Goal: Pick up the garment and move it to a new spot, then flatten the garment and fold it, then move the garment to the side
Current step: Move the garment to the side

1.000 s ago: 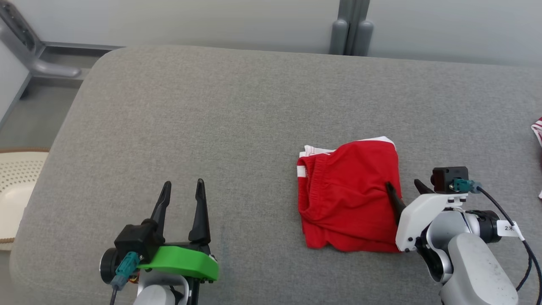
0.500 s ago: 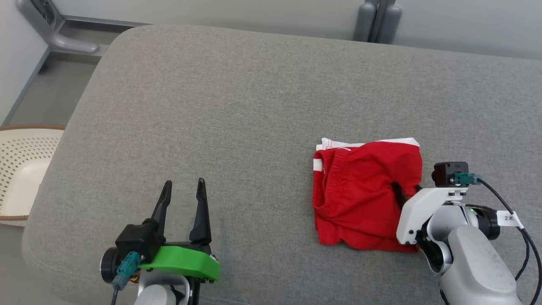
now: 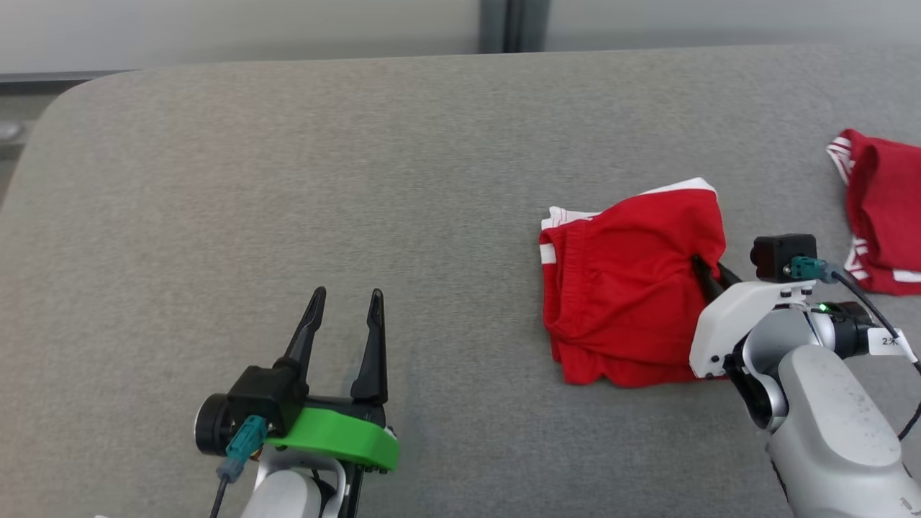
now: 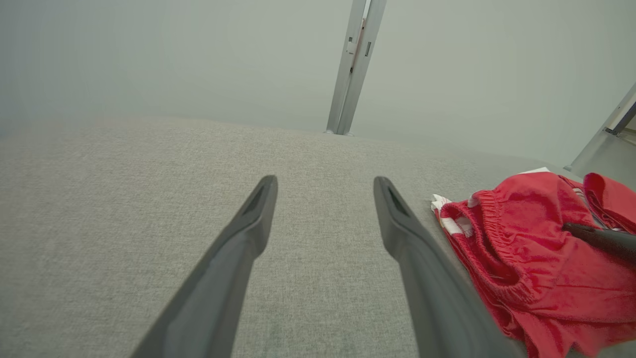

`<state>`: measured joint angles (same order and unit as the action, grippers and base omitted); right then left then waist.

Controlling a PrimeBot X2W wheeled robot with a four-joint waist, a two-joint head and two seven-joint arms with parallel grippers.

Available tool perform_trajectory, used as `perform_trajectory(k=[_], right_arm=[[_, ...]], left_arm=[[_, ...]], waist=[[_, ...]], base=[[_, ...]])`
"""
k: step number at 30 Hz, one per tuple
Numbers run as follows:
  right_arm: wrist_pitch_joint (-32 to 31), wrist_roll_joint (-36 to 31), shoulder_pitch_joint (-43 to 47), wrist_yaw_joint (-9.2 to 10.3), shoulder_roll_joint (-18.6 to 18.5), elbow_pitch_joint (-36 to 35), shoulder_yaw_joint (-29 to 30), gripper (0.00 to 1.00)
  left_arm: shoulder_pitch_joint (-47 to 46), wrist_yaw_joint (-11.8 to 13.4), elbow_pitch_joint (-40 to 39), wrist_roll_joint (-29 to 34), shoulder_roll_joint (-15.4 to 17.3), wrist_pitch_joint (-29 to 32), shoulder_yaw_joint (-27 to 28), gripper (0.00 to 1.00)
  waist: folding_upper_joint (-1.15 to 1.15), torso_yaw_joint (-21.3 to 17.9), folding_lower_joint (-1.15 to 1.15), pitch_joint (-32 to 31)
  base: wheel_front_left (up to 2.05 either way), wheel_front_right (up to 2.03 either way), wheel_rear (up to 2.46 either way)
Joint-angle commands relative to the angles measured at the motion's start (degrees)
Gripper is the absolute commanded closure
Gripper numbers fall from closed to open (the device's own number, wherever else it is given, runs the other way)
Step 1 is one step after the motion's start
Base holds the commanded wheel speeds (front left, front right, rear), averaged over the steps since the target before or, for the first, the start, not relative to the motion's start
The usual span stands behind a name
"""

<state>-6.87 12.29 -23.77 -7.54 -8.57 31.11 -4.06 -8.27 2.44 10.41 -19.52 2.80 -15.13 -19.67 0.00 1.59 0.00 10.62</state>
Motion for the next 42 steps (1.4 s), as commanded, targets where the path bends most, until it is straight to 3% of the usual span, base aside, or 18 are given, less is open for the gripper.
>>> perform_trajectory(k=[1, 7, 14, 20, 26, 42], right_arm=[[0.6, -0.33, -0.65, 0.13, -0.68, -0.77, 0.07, 1.0], [1.14, 0.52, -1.62, 0.13, -1.73, -3.3, -0.33, 1.0], [2.48, 1.09, -2.39, 0.13, -1.29, -3.07, 0.1, 1.0], [4.29, -0.21, -4.6, 0.13, -1.48, -1.77, -0.86, 1.0], [5.18, -1.84, -9.98, 0.13, -4.18, -0.05, -1.38, 1.0], [3.14, -6.06, -21.47, 0.13, -22.39, 10.87, 2.78, 1.0]], left_arm=[[-1.46, -0.35, -0.1, 0.7, 0.23, 0.02, -0.37, 0.0], [-3.56, -0.76, 0.3, 1.9, 0.27, 0.02, -1.58, 0.0], [-4.87, -1.45, 1.48, 2.63, 0.51, 0.02, -2.04, 0.0], [-5.31, -1.19, 1.73, 2.74, 0.58, 0.02, -1.92, 0.0], [-5.33, -1.0, 1.14, 2.4, 0.53, 0.02, -1.49, 0.0], [-5.98, -1.09, -1.06, 2.8, 0.33, 0.02, -2.2, 0.0]], waist=[[0.0, -9.79, 0.0, 2.55], [0.0, -18.68, 0.0, 6.02], [0.0, -21.55, 0.0, 7.65], [0.0, -19.47, 0.0, 7.66], [0.0, -15.94, 0.0, 7.68], [0.0, -6.64, 0.0, 10.97]], base=[[0.0, 0.0, 0.0], [0.0, 0.0, 0.0], [0.0, 0.0, 0.0], [0.0, 0.0, 0.0], [0.0, 0.0, 0.0], [0.0, 0.0, 0.0]])
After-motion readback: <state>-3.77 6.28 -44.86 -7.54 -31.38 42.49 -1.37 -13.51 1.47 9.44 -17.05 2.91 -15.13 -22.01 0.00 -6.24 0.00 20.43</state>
